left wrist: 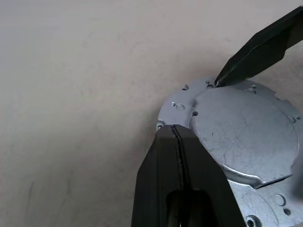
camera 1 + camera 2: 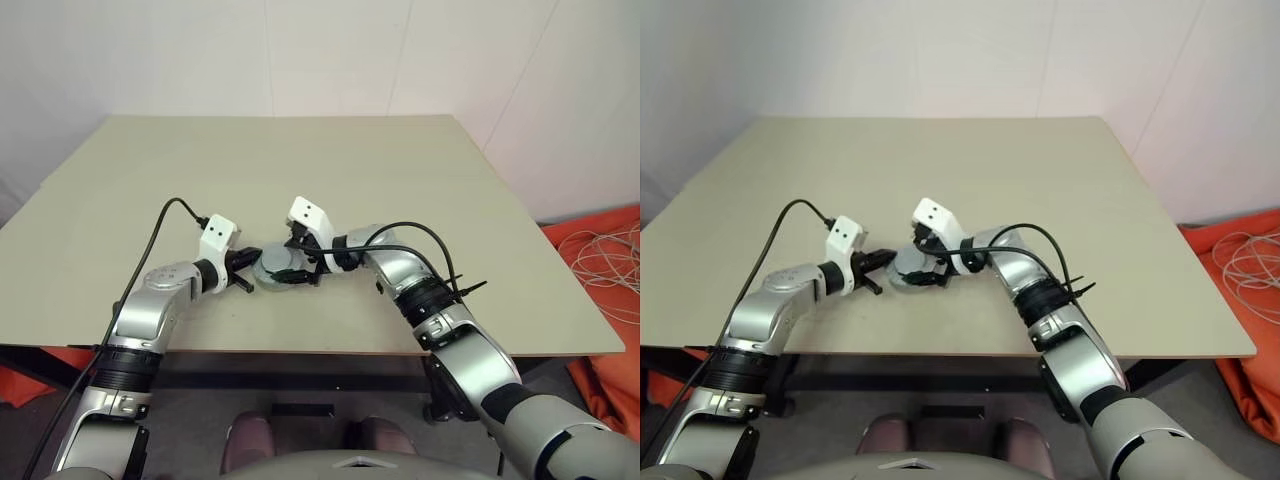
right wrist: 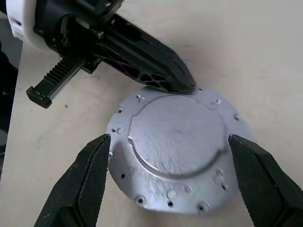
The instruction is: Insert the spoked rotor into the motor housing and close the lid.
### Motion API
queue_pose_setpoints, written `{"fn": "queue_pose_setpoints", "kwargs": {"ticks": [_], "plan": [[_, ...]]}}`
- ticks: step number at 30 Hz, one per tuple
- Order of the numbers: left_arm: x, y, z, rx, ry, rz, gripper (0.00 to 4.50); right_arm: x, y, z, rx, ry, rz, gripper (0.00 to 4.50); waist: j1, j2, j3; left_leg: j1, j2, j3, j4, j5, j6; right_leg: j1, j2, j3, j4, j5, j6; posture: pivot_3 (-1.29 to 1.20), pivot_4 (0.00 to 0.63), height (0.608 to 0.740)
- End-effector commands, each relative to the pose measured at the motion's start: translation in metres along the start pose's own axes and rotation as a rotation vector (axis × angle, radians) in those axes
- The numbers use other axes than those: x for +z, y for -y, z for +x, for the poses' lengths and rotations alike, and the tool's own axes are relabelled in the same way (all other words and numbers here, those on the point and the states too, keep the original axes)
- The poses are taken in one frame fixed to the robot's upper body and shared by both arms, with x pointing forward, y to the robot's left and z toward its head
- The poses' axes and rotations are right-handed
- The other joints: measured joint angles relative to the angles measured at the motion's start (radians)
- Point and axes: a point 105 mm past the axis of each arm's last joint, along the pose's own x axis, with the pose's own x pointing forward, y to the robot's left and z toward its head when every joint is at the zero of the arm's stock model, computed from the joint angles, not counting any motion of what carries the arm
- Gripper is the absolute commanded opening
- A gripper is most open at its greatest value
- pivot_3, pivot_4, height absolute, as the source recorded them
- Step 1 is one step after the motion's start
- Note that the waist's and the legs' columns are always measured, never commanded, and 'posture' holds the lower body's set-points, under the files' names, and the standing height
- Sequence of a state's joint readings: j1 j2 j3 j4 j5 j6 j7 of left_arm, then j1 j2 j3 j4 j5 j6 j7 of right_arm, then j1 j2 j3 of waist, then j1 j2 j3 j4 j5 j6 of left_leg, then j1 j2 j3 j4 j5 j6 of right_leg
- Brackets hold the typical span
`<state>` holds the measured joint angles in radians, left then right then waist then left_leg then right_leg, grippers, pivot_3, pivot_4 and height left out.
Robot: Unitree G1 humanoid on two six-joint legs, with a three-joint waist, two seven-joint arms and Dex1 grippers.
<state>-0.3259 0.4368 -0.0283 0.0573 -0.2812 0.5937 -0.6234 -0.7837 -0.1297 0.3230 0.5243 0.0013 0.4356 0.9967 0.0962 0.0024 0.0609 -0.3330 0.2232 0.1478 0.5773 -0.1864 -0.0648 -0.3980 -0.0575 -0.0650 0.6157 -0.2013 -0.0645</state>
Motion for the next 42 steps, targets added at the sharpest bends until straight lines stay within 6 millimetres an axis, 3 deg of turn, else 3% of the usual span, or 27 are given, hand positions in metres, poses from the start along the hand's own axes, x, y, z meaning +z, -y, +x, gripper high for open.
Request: {"fn": "queue_pose_setpoints", "kwargs": {"ticks": [1, 5, 7, 11, 14, 18, 32, 42], "plan": [[-0.012, 0.003, 0.003, -0.012, -0.053, -0.015, 0.00, 0.016, 0.008, -0.016, -0.035, 0.068, 0.009, 4.49, 0.000, 0.000, 0.000, 0.000, 0.000, 0.000, 0.000, 0.000, 0.000, 0.000, 0.000, 0.000, 0.000, 0.000, 0.000, 0.00, 0.000, 0.740], [-0.011, 0.004, 0.003, -0.018, -0.053, -0.015, 0.00, 0.019, 0.015, -0.033, -0.066, 0.137, 0.132, 4.49, 0.000, 0.000, 0.000, 0.000, 0.000, 0.000, 0.000, 0.000, 0.000, 0.000, 0.000, 0.000, -0.001, 0.000, 0.000, 0.00, 0.000, 0.740], [-0.011, 0.004, 0.003, -0.018, -0.054, -0.016, 0.00, 0.015, 0.024, -0.042, -0.120, 0.161, 0.256, 4.49, 0.000, 0.000, 0.000, 0.000, 0.000, 0.000, 0.000, 0.000, 0.000, 0.000, 0.000, 0.000, -0.002, 0.000, 0.000, 0.00, 0.000, 0.740], [-0.012, 0.004, 0.002, -0.020, -0.059, -0.018, 0.00, 0.006, 0.023, -0.058, -0.089, 0.178, 0.562, 4.49, 0.001, 0.000, 0.000, 0.000, 0.000, 0.000, 0.000, 0.000, 0.000, 0.001, 0.000, 0.000, -0.002, 0.000, 0.000, 0.00, 0.000, 0.740], [-0.013, 0.003, 0.001, -0.018, -0.062, -0.019, 0.00, -0.013, 0.019, -0.064, -0.048, 0.114, 0.868, 4.49, 0.001, 0.000, 0.000, 0.000, 0.000, 0.000, 0.000, 0.000, 0.000, 0.001, 0.000, 0.000, -0.002, 0.000, 0.000, 0.00, 0.000, 0.740], [-0.015, 0.003, 0.000, -0.016, -0.063, -0.027, 0.00, -0.016, 0.018, -0.062, -0.027, 0.150, 1.057, 4.49, 0.003, 0.002, 0.000, 0.000, 0.000, 0.000, -0.001, 0.000, 0.000, 0.001, 0.000, 0.000, -0.002, 0.000, 0.000, 0.00, 0.000, 0.740], [-0.020, 0.003, -0.004, -0.007, -0.074, -0.037, 0.00, -0.024, 0.003, -0.034, 0.015, 0.137, 1.235, 4.49, 0.003, 0.004, -0.002, 0.000, 0.000, 0.001, -0.003, 0.000, -0.001, 0.000, 0.000, -0.001, -0.007, 0.000, 0.001, 0.00, 0.000, 0.740], [-0.020, 0.002, -0.004, -0.005, -0.074, -0.042, 0.00, -0.016, -0.004, -0.022, 0.054, 0.160, 1.284, 4.49, 0.003, 0.008, -0.004, 0.001, 0.000, 0.001, -0.007, 0.001, -0.002, 0.000, 0.000, -0.001, -0.008, 0.000, 0.001, 0.00, 0.000, 0.740]]}}
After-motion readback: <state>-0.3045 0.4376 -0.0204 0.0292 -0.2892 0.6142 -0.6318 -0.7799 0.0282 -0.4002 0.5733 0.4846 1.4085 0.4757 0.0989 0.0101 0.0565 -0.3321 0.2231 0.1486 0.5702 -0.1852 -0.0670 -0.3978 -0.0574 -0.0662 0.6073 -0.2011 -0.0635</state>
